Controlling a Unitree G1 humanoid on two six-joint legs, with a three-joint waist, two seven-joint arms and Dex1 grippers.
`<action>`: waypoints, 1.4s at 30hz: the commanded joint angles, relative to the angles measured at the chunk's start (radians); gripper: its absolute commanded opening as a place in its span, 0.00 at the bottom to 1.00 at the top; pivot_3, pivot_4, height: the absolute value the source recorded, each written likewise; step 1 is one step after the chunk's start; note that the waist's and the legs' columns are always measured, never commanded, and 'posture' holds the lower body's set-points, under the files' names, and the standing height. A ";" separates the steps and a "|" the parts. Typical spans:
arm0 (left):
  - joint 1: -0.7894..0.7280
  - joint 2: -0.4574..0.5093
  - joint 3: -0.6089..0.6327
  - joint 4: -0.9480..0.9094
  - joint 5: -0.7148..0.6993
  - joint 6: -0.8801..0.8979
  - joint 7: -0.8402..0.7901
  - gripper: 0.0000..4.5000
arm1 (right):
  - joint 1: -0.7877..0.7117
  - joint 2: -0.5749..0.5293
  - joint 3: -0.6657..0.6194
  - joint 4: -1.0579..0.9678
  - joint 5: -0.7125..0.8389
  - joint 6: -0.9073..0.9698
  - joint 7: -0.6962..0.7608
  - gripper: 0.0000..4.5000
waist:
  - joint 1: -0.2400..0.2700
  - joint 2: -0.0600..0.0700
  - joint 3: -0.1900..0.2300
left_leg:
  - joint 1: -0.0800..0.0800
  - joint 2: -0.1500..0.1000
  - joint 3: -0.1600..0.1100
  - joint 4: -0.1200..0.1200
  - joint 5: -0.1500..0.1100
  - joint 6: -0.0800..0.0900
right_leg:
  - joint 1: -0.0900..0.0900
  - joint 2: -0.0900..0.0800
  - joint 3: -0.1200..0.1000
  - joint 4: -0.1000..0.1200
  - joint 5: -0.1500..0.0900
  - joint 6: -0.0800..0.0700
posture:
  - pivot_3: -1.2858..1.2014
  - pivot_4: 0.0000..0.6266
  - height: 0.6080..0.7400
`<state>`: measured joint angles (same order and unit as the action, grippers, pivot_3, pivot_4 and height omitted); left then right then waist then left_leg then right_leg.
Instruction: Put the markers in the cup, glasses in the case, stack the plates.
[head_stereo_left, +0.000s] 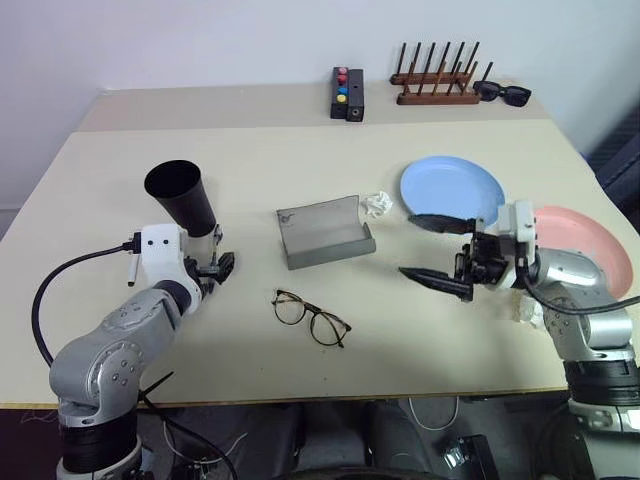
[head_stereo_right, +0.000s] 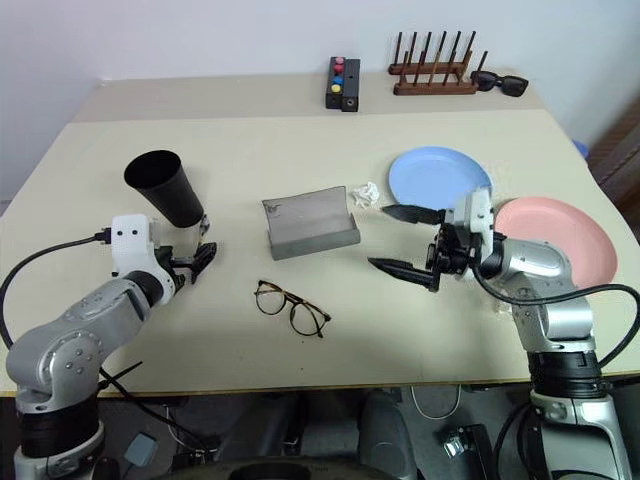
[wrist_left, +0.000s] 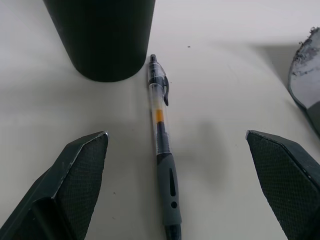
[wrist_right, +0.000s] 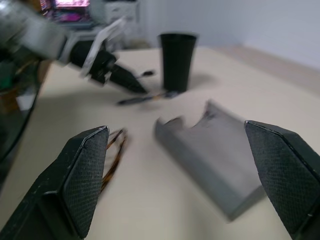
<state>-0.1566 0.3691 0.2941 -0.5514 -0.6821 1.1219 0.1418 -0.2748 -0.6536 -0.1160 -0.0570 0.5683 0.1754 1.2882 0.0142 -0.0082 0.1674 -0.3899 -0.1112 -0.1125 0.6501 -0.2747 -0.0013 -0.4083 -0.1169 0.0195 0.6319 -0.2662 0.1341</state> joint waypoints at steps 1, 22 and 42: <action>-0.019 0.004 0.015 -0.023 0.009 0.016 -0.009 1.00 | 0.012 -0.031 -0.010 0.008 -0.013 -0.044 0.044 0.98 | 0.000 0.000 0.000 | 0.000 0.000 0.000 0.000 0.000 0.000 | 0.000 0.000 0.000 0.000 0.000 0.000 | 0.52 0.24 1.00; -0.186 -0.120 0.051 0.124 0.122 0.169 0.078 1.00 | -0.017 -0.026 -0.001 0.057 -0.020 -0.065 0.076 0.98 | -0.001 0.000 0.000 | 0.000 0.000 0.000 0.000 0.000 -0.001 | 0.000 0.000 0.000 0.000 0.000 0.001 | 0.52 0.24 1.00; -0.262 -0.162 0.099 0.083 0.222 0.350 0.024 0.02 | 0.000 -0.028 -0.012 0.003 -0.006 -0.053 0.036 1.00 | -0.001 -0.001 0.000 | 0.000 -0.001 0.000 0.001 0.001 -0.001 | 0.000 0.000 0.000 0.001 0.001 0.001 | 0.52 0.24 1.00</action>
<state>-0.4015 0.2101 0.3722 -0.4266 -0.4642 1.4535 0.1782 -0.2761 -0.6822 -0.1131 -0.0183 0.5433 0.1249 1.3275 0.0136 -0.0091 0.1679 -0.3900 -0.1118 -0.1128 0.6507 -0.2739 -0.0027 -0.4085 -0.1167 0.0194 0.6325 -0.2654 0.1355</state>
